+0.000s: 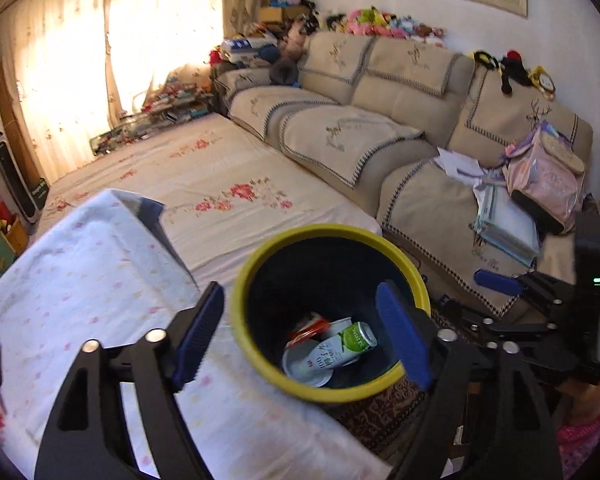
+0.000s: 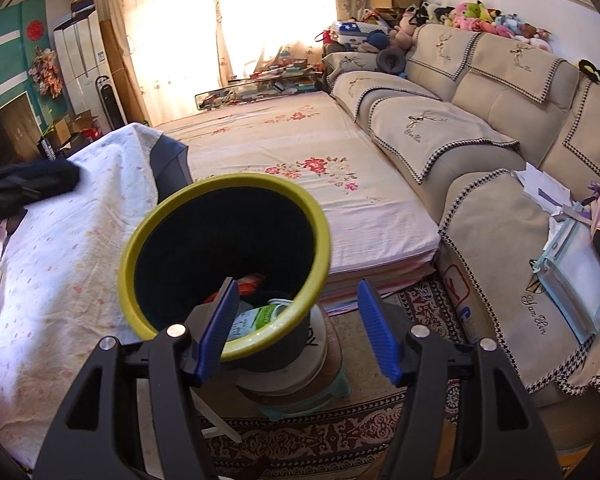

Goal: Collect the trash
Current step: 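Carry the snack bag over the yellow bin and open the left tool, then reach the right tool to the white supplement bottle and grasp it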

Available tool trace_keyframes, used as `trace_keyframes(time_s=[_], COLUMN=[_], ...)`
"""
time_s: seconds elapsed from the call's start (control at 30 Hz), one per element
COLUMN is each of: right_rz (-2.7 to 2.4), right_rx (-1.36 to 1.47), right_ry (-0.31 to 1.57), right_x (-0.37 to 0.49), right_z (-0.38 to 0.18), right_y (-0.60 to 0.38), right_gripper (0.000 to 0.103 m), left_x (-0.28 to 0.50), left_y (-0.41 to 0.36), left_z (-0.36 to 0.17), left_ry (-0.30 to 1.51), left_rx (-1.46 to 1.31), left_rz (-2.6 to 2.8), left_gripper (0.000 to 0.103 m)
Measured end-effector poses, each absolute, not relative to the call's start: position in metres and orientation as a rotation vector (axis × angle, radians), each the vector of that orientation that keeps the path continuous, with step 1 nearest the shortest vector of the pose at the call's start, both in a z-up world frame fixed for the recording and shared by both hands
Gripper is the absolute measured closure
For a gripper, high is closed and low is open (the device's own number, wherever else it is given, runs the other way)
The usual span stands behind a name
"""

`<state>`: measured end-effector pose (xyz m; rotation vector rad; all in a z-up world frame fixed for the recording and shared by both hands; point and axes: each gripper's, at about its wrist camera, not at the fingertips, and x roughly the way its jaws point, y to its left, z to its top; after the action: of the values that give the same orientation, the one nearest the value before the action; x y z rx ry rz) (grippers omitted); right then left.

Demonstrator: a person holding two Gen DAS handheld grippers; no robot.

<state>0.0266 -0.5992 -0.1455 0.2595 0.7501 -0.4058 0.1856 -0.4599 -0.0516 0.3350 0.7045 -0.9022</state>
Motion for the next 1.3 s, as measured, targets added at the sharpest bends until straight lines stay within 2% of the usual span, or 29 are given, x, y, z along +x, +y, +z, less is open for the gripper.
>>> trace_keyframes(time_s=[0.13, 0.3, 0.67, 0.83, 0.97, 1.2, 1.3], right_rz=[-0.364, -0.269, 0.128, 0.348, 0.427, 0.3, 0.239], right_rx=[0.243, 0.203, 0.086, 0.015, -0.009, 0.082, 0.117], right_ry=[0.758, 0.77, 0.749, 0.755, 0.78, 0.842, 0.859], right_x=[0.037, 0.055, 0.099, 0.106, 0.109, 0.119, 0.122], right_z=[-0.146, -0.143, -0.119, -0.11, -0.112, -0.124, -0.13], right_y=[-0.581, -0.541, -0.401, -0.326, -0.272, -0.233, -0.222], right_gripper=[0.043, 0.04, 0.039, 0.038, 0.035, 0.012, 0.01], left_x=[0.176, 0.166, 0.143, 0.129, 0.12, 0.114, 0.117], left_y=[-0.399, -0.305, -0.094, -0.025, 0.0, -0.002, -0.01], left_z=[-0.025, -0.007, -0.015, -0.02, -0.023, -0.027, -0.026], left_ry=[0.658, 0.629, 0.627, 0.625, 0.609, 0.619, 0.621], left_rx=[0.282, 0.206, 0.103, 0.027, 0.008, 0.019, 0.022], left_rz=[-0.845, -0.717, -0.255, -0.136, -0.112, -0.142, -0.157], left_gripper=[0.009, 0.007, 0.006, 0.006, 0.006, 0.006, 0.006])
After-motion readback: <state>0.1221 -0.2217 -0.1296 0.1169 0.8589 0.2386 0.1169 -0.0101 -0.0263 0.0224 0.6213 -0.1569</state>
